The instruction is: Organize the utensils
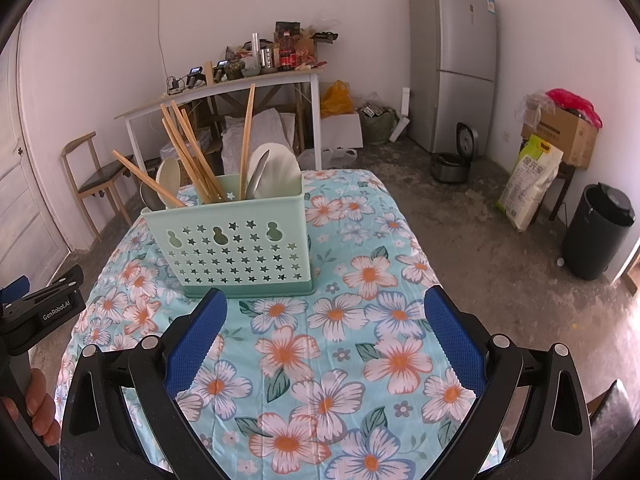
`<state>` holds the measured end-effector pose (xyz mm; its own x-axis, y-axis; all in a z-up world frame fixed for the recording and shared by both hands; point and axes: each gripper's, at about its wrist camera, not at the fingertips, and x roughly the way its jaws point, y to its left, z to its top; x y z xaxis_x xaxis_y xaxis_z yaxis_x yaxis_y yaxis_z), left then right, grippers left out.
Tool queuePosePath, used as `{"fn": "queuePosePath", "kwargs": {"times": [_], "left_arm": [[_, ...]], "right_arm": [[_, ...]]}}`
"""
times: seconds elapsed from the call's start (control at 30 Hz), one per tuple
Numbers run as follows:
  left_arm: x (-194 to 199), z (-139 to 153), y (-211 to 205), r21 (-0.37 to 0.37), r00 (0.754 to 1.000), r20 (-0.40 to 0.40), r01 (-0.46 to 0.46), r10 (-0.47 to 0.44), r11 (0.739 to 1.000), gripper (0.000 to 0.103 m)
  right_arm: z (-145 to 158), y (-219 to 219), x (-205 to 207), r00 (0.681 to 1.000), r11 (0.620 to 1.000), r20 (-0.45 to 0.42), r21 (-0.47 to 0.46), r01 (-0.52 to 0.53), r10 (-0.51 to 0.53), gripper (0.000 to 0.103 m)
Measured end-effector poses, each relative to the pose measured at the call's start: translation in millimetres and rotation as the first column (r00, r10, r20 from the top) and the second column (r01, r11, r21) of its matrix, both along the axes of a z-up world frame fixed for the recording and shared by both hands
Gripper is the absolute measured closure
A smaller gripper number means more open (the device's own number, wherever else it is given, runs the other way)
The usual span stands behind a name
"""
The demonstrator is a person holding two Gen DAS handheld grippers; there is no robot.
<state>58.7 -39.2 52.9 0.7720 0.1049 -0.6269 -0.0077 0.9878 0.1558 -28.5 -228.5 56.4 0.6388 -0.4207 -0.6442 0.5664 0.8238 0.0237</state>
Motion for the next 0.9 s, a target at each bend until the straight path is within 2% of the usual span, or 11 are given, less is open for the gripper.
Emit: {"fn": "queuePosePath", "kwargs": {"times": [0.9], "left_arm": [[-0.1, 0.5, 1.0, -0.002, 1.000, 0.000, 0.000, 0.000, 1.000, 0.006]], "right_arm": [[-0.5, 0.5, 0.2, 1.000, 1.000, 0.000, 0.003, -0.002, 0.002, 0.008]]}}
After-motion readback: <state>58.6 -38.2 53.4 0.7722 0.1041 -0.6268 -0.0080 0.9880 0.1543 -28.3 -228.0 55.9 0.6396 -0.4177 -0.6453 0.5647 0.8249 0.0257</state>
